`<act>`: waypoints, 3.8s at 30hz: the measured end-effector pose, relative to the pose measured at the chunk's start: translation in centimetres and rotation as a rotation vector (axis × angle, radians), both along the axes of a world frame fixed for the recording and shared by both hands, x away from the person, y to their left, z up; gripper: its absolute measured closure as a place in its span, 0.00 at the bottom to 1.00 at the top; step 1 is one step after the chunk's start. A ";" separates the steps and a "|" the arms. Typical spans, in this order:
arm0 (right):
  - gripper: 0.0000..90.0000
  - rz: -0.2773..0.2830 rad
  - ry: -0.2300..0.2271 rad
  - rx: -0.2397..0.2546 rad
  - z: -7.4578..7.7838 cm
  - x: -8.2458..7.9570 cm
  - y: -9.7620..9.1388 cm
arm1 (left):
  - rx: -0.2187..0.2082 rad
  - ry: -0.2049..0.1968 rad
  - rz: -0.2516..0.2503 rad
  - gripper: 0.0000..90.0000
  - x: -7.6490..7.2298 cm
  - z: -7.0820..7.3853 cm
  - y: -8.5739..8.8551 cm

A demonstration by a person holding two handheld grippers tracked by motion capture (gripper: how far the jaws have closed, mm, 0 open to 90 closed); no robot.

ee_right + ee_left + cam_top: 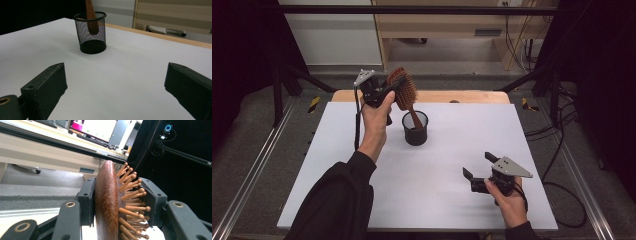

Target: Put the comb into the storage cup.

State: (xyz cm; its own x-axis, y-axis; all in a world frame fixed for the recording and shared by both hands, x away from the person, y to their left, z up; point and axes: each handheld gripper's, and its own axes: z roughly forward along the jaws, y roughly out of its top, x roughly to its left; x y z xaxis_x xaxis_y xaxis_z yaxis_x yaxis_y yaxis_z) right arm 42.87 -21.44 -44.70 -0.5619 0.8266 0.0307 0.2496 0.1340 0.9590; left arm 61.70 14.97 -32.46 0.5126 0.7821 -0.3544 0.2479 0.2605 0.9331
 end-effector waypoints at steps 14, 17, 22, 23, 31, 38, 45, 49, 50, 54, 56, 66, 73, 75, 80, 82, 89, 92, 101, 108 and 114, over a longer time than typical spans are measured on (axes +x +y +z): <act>0.05 0.005 0.004 0.000 0.0 0.0 0.0 | 0.007 0.000 -0.003 0.57 0.0 -0.1 -0.2; 0.05 0.004 0.002 0.000 0.0 0.0 0.0 | 0.011 0.000 -0.003 0.57 0.0 -0.2 -0.2; 0.05 -0.002 -0.003 -0.008 0.0 0.0 0.1 | 0.009 0.001 -0.002 0.57 0.0 -0.3 -0.3; 0.05 0.001 -0.001 -0.006 0.0 0.0 0.1 | 0.009 0.001 -0.003 0.57 0.0 -0.4 -0.3; 0.05 0.005 0.005 -0.001 0.0 0.0 0.0 | 0.010 0.007 -0.001 0.57 0.1 -0.7 -0.3; 0.05 0.007 0.007 -0.003 0.0 0.0 0.1 | 0.005 0.010 -0.002 0.57 0.1 -0.9 -0.4; 0.05 0.008 0.008 -0.002 -0.1 0.0 0.1 | -0.003 0.017 -0.001 0.57 0.1 -1.2 -0.4; 0.05 0.007 0.009 -0.002 -0.1 0.0 0.1 | -0.004 0.022 -0.001 0.57 0.1 -1.5 -0.4; 0.05 0.006 0.009 -0.001 -0.1 0.0 0.1 | -0.006 0.024 0.000 0.57 0.1 -1.5 -0.4; 0.05 0.007 0.007 -0.004 -0.1 0.0 0.1 | -0.017 0.023 0.001 0.57 -0.1 -1.5 -0.1; 0.05 0.008 0.008 -0.004 -0.1 0.0 0.1 | -0.027 0.025 0.002 0.57 -0.1 -1.5 -0.1; 0.05 0.010 0.010 -0.005 -0.1 0.1 0.2 | -0.027 0.031 -0.003 0.57 -0.1 -1.7 -0.2; 0.05 0.016 0.012 -0.007 -0.2 0.1 0.2 | -0.027 0.035 -0.006 0.57 -0.1 -2.1 -0.3; 0.05 0.018 0.013 -0.008 -0.2 0.1 0.2 | -0.024 0.038 -0.007 0.57 -0.1 -2.3 -0.4; 0.05 0.020 0.016 -0.007 -0.2 0.1 0.3 | -0.027 0.043 -0.006 0.57 -0.1 -2.6 -0.5; 0.05 0.019 0.017 -0.008 -0.2 0.1 0.3 | -0.026 0.044 -0.007 0.57 -0.1 -2.8 -0.5; 0.04 0.018 0.019 -0.008 -0.2 0.1 0.3 | -0.021 0.050 -0.006 0.57 -0.1 -3.1 -0.5; 0.04 0.018 0.020 -0.007 -0.2 0.1 0.3 | -0.020 0.051 -0.006 0.57 -0.1 -3.2 -0.6; 0.04 0.021 0.020 -0.006 -0.2 0.1 0.3 | -0.012 0.052 -0.006 0.57 -0.2 -3.3 -0.8; 0.04 0.026 0.022 -0.007 -0.2 0.1 0.4 | -0.014 0.057 -0.005 0.57 -0.1 -3.6 -0.8; 0.04 0.028 0.023 -0.007 -0.2 0.1 0.4 | -0.016 0.059 -0.008 0.57 0.1 -3.8 -0.7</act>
